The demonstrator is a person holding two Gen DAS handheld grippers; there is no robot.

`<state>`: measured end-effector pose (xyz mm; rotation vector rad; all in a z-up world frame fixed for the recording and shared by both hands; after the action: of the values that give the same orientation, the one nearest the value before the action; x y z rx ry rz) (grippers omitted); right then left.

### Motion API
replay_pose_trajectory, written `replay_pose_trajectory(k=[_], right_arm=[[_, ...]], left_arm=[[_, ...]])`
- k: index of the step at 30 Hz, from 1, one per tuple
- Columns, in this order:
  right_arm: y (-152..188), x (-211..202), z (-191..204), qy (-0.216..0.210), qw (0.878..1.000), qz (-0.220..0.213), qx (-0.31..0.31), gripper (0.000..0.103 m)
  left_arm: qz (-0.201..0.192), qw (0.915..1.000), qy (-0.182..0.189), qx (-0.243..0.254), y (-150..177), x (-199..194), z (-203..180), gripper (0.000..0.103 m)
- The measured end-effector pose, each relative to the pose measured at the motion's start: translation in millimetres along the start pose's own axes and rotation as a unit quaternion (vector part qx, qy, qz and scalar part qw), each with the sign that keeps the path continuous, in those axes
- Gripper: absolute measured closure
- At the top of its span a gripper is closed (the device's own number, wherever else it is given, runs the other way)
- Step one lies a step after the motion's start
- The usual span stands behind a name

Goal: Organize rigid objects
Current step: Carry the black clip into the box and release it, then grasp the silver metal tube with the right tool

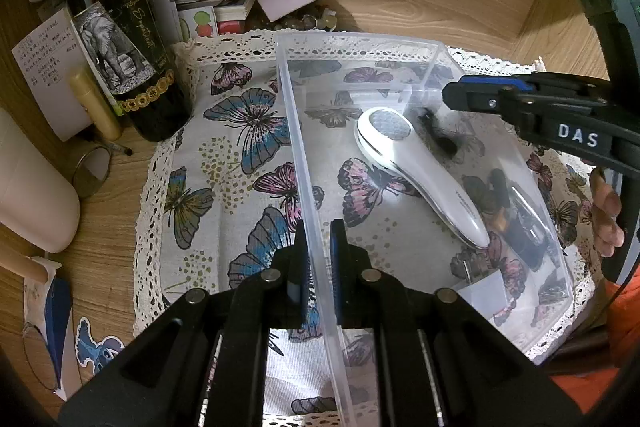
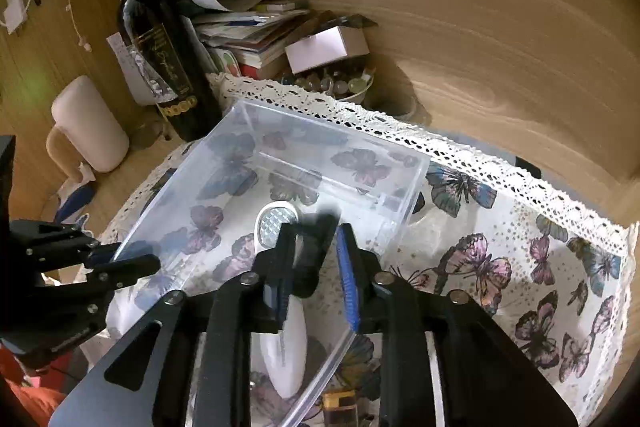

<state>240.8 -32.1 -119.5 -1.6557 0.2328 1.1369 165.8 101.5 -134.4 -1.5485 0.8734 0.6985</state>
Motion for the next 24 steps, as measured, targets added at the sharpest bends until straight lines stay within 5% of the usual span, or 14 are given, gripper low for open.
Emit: replay_pose_trajectory(k=[14, 24], right_arm=[[11.1, -64.2, -28.0, 0.060, 0.996, -0.064, 0.019, 0.073], [64.1, -58.9, -56.0, 0.098, 0.993, -0.019, 0.057, 0.073]], left_arm=[[-0.001, 1.0000, 0.000, 0.000, -0.4, -0.3, -1.2, 0.093], [-0.001, 1.0000, 0.000, 0.001, -0.1, -0.5, -1.3, 0.093]])
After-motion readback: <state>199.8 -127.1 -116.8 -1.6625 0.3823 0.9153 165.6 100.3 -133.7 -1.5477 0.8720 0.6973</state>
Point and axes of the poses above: each gripper's, at about its wrist camera, not at the fingertips, and x roughly the way its jaws point, z to its left, y to its underside, the point moved 3 cm from there along x, roughly the way its jaws point, and after that the axes turned 6 degrees about y, right-handed, at the moved point
